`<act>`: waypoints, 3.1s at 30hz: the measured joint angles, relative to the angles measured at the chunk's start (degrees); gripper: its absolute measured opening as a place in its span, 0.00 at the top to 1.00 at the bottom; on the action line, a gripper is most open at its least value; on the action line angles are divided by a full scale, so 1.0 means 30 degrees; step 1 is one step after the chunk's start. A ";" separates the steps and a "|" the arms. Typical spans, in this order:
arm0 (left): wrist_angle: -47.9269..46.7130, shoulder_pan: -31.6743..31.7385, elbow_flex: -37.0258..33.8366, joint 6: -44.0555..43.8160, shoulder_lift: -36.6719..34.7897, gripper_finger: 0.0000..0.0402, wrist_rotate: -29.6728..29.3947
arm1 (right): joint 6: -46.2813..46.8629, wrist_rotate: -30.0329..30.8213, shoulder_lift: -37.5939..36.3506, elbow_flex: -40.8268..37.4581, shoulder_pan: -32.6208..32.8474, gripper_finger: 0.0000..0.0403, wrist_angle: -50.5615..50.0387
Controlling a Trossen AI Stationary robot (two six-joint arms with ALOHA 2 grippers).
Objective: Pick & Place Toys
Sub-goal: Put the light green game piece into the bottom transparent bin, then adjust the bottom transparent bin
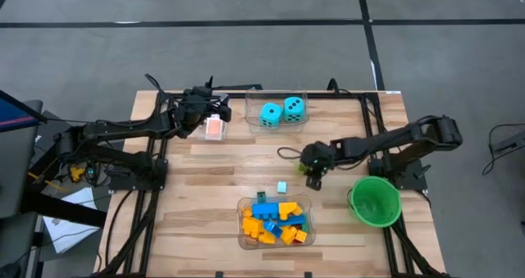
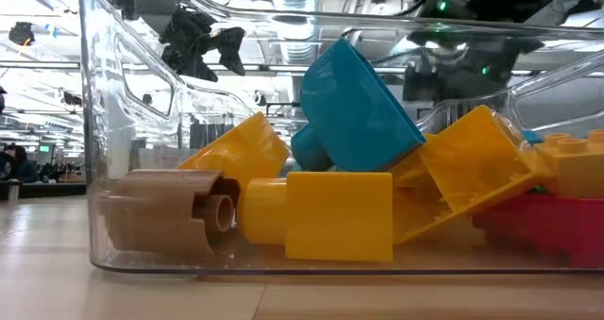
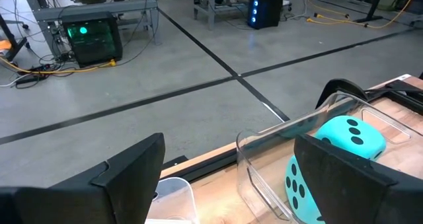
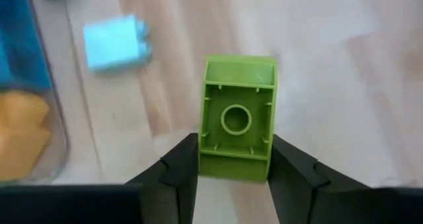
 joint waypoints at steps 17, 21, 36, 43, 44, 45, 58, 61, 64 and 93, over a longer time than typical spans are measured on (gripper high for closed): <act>-0.0051 0.0000 0.0000 0.0112 0.0000 0.17 0.0000 | -0.0844 -0.6382 -0.4327 0.0036 0.2657 0.66 0.3558; -0.0045 0.0000 0.0000 0.0095 0.0000 0.17 0.0000 | 0.0033 -0.6389 -0.2752 0.0024 0.3480 0.66 0.4112; 0.0115 -0.0002 0.0002 0.0000 0.0000 0.17 0.1311 | 0.2494 -0.7373 -0.1261 0.0080 0.4299 0.56 0.5123; 0.0110 0.0000 0.0007 0.0000 0.0000 0.17 0.1304 | 0.2792 -0.7791 -0.1275 0.0095 0.4297 0.48 0.5035; 0.0112 -0.0007 0.0004 -0.0007 0.0000 0.17 0.1305 | 0.2884 -0.7891 -0.1275 0.0095 0.4292 0.47 0.4986; 0.0114 0.0000 0.0007 -0.0007 0.0000 0.17 0.1304 | 0.2948 -0.7933 -0.1275 0.0095 0.4292 0.47 0.4933; 0.0255 0.0000 0.0007 0.1475 0.0007 0.17 0.5043 | 0.1919 -0.7147 -0.3775 -0.0004 0.4111 0.51 0.5193; 0.0341 -0.0007 0.0007 0.1581 0.0007 0.17 0.5650 | 0.1809 -0.6918 -0.4668 -0.0015 0.4110 0.52 0.5254; 0.0423 -0.0007 0.0007 0.1566 0.0007 0.17 0.5654 | 0.1524 -0.6376 -0.5345 -0.0007 0.4139 0.51 0.4889; -0.1012 -0.5293 0.0022 0.2366 0.7497 0.99 1.5975 | 0.1794 -0.0801 -0.5523 0.0015 0.3702 0.70 0.0220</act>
